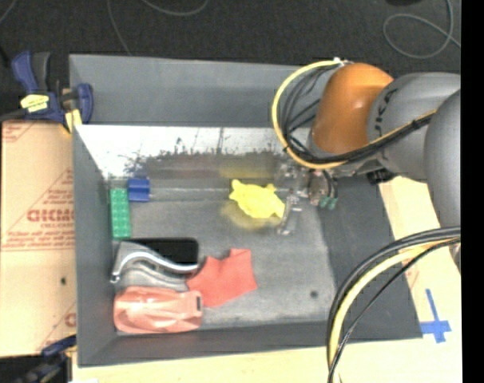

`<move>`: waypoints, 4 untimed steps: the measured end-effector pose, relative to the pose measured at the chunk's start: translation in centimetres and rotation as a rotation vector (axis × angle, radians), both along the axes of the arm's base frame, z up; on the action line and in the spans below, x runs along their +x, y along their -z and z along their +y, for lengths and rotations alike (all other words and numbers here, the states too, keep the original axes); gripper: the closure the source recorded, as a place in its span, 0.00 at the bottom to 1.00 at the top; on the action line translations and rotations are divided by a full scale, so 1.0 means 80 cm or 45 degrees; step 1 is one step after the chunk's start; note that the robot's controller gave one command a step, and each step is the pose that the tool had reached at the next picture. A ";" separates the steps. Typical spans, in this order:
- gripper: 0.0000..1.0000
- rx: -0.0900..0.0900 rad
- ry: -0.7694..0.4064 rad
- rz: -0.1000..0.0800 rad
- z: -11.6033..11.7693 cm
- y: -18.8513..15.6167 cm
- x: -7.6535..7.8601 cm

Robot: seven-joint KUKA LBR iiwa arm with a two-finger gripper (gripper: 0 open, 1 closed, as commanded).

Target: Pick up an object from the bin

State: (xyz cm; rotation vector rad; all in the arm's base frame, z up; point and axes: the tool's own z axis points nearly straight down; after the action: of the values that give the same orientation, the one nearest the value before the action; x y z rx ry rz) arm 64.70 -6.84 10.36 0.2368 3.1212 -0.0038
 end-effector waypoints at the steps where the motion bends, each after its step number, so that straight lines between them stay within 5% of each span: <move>1: 0.00 0.002 0.019 0.017 0.026 0.000 -0.006; 2: 0.00 0.001 0.038 -0.002 0.030 -0.035 -0.001; 3: 0.00 0.004 0.112 0.006 0.051 0.033 -0.005; 4: 1.00 0.005 0.203 -0.022 0.052 0.035 -0.016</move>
Offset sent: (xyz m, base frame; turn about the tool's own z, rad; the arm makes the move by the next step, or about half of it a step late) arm -0.0016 0.0348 -0.0036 0.1156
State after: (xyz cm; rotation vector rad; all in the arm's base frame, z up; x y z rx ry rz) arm 63.44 -2.70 7.53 0.4816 3.0763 0.0025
